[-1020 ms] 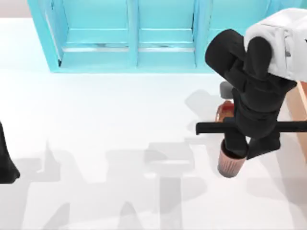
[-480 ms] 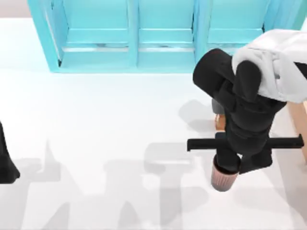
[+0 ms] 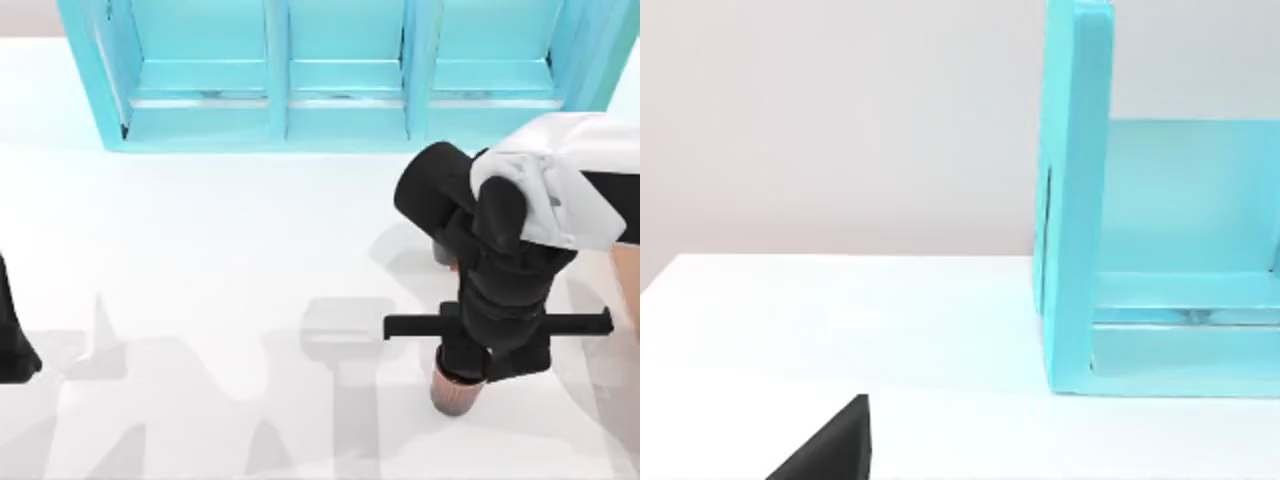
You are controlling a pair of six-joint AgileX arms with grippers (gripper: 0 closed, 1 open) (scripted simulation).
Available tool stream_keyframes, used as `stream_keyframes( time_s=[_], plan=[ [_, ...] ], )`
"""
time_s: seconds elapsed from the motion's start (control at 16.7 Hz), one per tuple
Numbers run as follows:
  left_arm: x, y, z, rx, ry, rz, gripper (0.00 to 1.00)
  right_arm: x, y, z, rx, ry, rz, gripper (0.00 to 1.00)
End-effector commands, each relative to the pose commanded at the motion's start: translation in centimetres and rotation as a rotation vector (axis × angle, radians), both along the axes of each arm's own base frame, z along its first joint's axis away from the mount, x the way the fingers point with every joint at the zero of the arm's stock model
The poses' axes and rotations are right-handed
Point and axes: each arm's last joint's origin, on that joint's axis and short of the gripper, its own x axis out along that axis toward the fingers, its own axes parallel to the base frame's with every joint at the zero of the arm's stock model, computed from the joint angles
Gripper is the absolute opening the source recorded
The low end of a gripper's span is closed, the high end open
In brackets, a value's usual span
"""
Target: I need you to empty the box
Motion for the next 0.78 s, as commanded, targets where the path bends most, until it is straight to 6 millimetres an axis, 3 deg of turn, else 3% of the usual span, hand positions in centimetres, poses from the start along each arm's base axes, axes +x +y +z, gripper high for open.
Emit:
stream_keyframes(
  time_s=[0.06, 0.78],
  plan=[
    [0.0, 0.0, 0.0, 0.0, 0.0, 0.0, 1.0, 0.0, 0.0, 0.0, 0.0, 0.0, 0.0, 0.0],
    [0.0, 0.0, 0.0, 0.0, 0.0, 0.0, 1.0, 0.0, 0.0, 0.0, 0.0, 0.0, 0.0, 0.9]
  ],
)
